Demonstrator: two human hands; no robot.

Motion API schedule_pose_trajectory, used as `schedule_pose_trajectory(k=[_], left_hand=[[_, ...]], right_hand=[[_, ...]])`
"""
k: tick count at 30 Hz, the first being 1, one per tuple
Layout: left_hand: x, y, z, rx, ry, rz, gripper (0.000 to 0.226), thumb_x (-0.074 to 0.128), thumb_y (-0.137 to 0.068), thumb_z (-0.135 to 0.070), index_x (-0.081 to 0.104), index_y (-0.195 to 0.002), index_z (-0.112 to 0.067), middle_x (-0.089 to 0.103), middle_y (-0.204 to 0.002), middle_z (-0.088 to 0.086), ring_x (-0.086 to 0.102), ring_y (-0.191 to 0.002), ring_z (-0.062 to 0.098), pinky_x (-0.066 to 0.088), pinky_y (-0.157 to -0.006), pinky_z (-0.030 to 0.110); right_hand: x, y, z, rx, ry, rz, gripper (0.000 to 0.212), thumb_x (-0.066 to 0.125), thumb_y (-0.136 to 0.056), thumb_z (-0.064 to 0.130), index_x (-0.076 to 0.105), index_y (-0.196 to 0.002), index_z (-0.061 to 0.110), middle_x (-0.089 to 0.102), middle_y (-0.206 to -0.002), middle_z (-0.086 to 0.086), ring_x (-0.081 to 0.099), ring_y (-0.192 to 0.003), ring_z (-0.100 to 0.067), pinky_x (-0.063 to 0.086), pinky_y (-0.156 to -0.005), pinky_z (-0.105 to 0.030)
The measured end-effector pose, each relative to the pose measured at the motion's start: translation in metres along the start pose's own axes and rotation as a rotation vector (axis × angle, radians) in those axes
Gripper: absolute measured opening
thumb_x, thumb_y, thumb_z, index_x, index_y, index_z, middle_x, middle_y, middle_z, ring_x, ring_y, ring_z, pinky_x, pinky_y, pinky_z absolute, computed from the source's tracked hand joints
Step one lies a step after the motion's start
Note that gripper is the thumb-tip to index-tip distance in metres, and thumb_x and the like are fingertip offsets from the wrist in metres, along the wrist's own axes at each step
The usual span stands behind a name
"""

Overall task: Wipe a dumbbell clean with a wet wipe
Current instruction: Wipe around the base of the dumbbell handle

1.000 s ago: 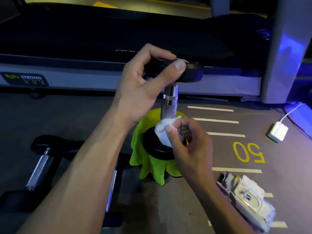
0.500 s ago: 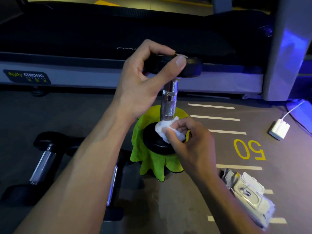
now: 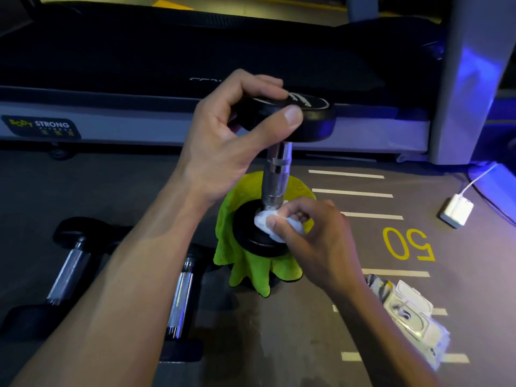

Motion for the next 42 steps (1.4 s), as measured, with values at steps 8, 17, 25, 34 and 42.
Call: schedule_pose_trajectory(k=[8,17,25,34,42], left_hand=[[0.000,0.002,0.000,-0.025,0.073,0.048,0.024,0.074,-0.086,-0.033,0.065,-0.106,-0.023,0.064,-0.133,0.009,0.064,-0.119,0.009,0.050,-0.097,0.024],[0.001,0.007,-0.009,0.128,-0.192,-0.005,0.018,0.071,-0.095,-0.036,0.063,-0.109,-0.031,0.061,-0.127,0.005,0.062,-0.121,0.016,0.049,-0.101,0.030],[-0.004,-0.002,-0.009,0.112,-0.189,0.157,0.018,0.061,-0.103,-0.027,0.062,-0.120,-0.022,0.064,-0.132,0.011,0.062,-0.127,0.019,0.049,-0.107,0.032],[0.000,-0.009,0.001,0.132,-0.169,0.113,0.016,0.056,-0.104,-0.031,0.061,-0.119,-0.027,0.062,-0.131,0.012,0.060,-0.126,0.029,0.047,-0.106,0.035],[-0.004,-0.013,0.001,0.113,-0.200,0.097,0.013,0.054,-0.109,-0.022,0.060,-0.120,-0.019,0.063,-0.114,-0.003,0.058,-0.103,0.006,0.047,-0.090,0.022]], right_hand=[[0.004,-0.014,-0.011,0.080,-0.292,0.162,0.011,0.080,-0.087,0.010,0.071,-0.080,0.011,0.063,-0.070,0.016,0.051,-0.068,0.001,0.040,-0.064,-0.010],[0.011,0.008,0.028,-0.164,0.083,0.014,0.015,0.080,-0.086,0.025,0.067,-0.077,0.027,0.060,-0.077,0.023,0.054,-0.084,-0.005,0.037,-0.070,-0.009],[0.009,-0.029,-0.017,0.015,-0.098,0.051,0.008,0.068,-0.088,0.029,0.065,-0.081,0.026,0.065,-0.075,0.017,0.058,-0.073,-0.002,0.045,-0.068,-0.029],[0.012,0.002,0.026,-0.128,-0.042,0.003,0.009,0.078,-0.088,0.018,0.071,-0.085,0.021,0.069,-0.087,0.014,0.063,-0.087,-0.002,0.041,-0.071,-0.009],[-0.014,-0.034,0.048,-0.154,-0.124,-0.263,0.012,0.076,-0.091,0.023,0.066,-0.087,0.025,0.065,-0.078,0.014,0.059,-0.073,0.000,0.041,-0.065,-0.012]])
Point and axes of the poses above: each hand's wrist, its own y-axis away from the middle knuckle, its own x-axis out of the palm, z = x × y, the point moved 7 cm from there along -y, towards the middle knuckle
